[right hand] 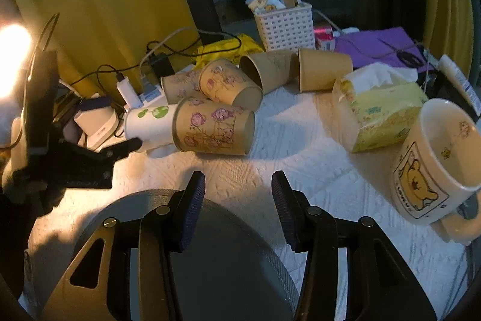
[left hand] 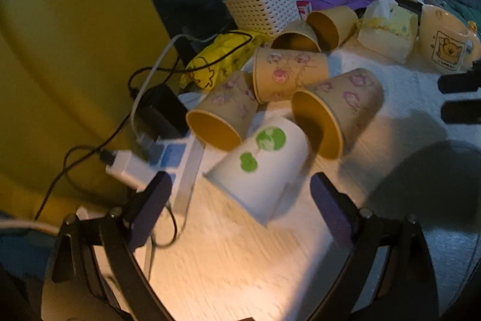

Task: Flip cup upright
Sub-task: 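Move the right tool toward the white green-leaf cup lying on its side, then grasp the white cup's body with the right gripper and lift it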

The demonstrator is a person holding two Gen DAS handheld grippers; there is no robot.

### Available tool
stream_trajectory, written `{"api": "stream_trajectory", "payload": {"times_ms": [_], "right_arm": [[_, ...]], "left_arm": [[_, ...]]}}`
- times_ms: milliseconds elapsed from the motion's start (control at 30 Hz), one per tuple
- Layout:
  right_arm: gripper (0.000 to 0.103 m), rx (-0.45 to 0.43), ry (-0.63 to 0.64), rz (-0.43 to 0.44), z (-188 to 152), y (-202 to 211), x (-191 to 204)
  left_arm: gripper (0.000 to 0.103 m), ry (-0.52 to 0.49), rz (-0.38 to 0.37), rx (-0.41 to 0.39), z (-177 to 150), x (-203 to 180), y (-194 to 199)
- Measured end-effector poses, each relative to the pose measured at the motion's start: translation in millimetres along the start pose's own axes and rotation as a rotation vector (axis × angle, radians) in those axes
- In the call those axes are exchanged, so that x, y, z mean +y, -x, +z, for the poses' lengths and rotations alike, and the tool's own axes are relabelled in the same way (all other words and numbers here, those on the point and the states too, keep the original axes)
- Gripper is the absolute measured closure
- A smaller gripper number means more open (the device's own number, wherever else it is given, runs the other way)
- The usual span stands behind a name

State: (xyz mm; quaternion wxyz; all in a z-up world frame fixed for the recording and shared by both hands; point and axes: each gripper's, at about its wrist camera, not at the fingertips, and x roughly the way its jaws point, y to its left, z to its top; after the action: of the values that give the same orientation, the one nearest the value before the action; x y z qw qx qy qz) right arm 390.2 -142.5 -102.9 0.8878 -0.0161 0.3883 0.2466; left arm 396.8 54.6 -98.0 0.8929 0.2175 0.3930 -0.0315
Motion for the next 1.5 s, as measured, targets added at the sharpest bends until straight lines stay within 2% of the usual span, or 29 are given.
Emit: {"api": "stream_trajectory", "payload": {"times_ms": [100, 233, 400, 433, 467, 500, 733, 933, 1167, 1300, 1500], "right_arm": [[0.054, 0.011, -0.013, 0.008, -2, -6, -2], [0.054, 0.017, -0.012, 0.014, -4, -9, -1], [0.054, 0.022, -0.011, 0.010, -7, -8, 2], [0.054, 0.021, -0.011, 0.007, -8, -9, 2], [0.054, 0.022, -0.012, 0.001, -9, -9, 2], [0.054, 0.024, -0.015, -0.005, -9, -11, 1], [0.054, 0.013, -0.015, -0.024, -13, 0, 4], [0.054, -0.017, -0.002, -0.022, -18, 22, 15], [0.054, -0.029, -0.006, -0.035, -38, 50, 23], [0.054, -0.013, -0.011, -0.047, -61, 66, 23], [0.054, 0.018, -0.036, -0.048, -94, 81, 17]], "left_arm": [[0.009, -0.029, -0.012, 0.001, 3, 2, -14], [0.009, -0.033, -0.077, 0.015, 3, 7, -32], [0.010, -0.062, -0.118, 0.042, -2, 1, -43], [0.013, -0.067, -0.125, 0.046, -4, -1, -44], [0.023, -0.071, -0.137, 0.050, -6, -3, -44], [0.023, -0.073, -0.135, 0.049, -7, -5, -43], [0.024, -0.050, -0.160, 0.007, -18, -6, -14], [0.024, -0.003, -0.234, -0.057, -31, -6, 42], [0.024, -0.042, -0.318, -0.117, -46, -50, 100], [0.024, -0.062, -0.354, -0.125, -57, -78, 117], [0.024, -0.150, -0.400, -0.101, -68, -118, 124]]}}
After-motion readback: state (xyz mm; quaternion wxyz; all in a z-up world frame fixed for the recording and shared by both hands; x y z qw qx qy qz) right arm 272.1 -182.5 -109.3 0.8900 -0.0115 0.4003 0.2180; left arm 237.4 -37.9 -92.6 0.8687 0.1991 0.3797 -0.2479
